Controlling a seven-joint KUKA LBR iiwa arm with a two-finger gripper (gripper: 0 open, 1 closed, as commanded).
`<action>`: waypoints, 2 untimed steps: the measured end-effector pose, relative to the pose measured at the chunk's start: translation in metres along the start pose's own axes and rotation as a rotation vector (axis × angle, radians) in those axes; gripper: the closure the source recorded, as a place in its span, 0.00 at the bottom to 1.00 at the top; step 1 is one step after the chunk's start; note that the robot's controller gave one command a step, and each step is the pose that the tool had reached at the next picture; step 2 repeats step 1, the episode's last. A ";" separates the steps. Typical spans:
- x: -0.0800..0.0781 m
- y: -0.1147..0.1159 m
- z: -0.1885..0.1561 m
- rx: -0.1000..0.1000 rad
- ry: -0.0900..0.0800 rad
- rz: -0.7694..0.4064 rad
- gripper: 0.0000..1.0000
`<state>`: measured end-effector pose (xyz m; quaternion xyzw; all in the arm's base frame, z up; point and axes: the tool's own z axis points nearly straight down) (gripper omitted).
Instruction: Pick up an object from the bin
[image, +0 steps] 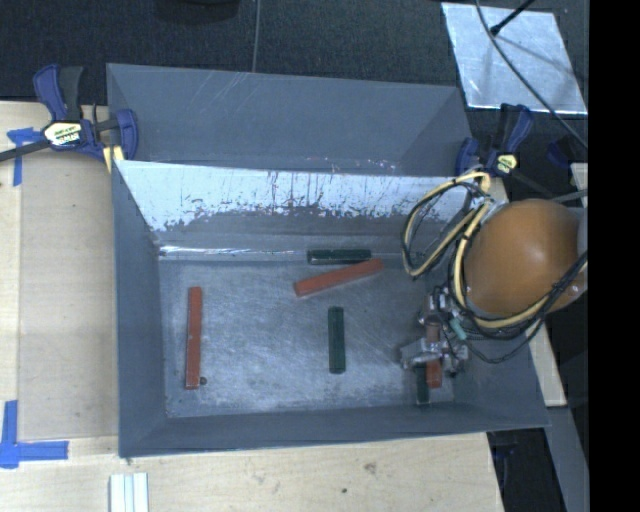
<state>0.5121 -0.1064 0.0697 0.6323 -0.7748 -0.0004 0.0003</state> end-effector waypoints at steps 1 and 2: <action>-0.004 0.013 -0.157 0.004 -0.002 0.041 1.00; -0.004 0.013 -0.157 0.004 -0.002 0.041 1.00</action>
Offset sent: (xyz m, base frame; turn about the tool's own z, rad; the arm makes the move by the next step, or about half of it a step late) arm -0.0126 0.0068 0.1559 0.0381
